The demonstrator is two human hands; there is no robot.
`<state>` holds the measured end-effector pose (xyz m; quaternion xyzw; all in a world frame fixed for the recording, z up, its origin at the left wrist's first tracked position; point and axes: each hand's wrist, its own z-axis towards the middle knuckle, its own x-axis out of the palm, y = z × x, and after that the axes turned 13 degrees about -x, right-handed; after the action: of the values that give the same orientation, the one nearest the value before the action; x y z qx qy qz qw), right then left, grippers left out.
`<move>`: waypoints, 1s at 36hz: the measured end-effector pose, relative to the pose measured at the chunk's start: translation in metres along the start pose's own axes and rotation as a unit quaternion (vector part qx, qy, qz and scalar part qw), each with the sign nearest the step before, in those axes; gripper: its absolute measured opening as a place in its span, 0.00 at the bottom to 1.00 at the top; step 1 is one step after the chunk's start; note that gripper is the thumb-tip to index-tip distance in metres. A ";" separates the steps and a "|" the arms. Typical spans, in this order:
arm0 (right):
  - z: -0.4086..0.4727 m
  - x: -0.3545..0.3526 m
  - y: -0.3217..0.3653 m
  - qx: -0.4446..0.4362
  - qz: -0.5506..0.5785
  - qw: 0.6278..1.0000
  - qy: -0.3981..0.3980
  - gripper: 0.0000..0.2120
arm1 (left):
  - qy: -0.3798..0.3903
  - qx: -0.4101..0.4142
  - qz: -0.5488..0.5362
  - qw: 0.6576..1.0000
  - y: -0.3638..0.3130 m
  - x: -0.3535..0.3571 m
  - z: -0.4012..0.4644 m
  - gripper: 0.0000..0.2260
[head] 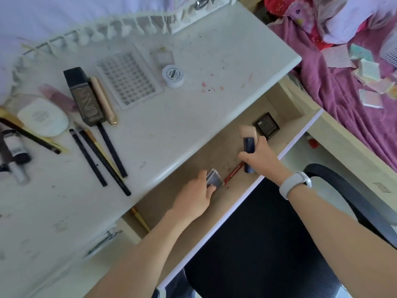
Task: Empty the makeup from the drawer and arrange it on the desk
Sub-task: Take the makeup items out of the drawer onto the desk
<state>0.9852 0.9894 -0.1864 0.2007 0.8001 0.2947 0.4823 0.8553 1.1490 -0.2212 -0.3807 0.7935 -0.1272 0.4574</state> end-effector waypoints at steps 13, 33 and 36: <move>-0.132 0.081 0.108 0.034 0.285 0.952 -0.108 0.07 | -0.081 -0.065 -0.302 0.948 0.071 -0.100 -0.134 0.05; -0.146 0.256 0.260 -0.187 0.058 0.974 0.118 0.05 | -0.277 -0.230 -0.498 0.789 0.205 -0.169 -0.192 0.20; -0.143 0.257 0.267 -0.230 0.024 0.966 0.116 0.05 | -0.280 -0.233 -0.433 0.825 0.204 -0.171 -0.194 0.22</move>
<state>0.7512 1.3037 -0.1251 0.0681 0.7560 0.5041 0.4121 0.6461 1.3821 -0.1194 -0.7996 0.3908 -0.0116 0.4557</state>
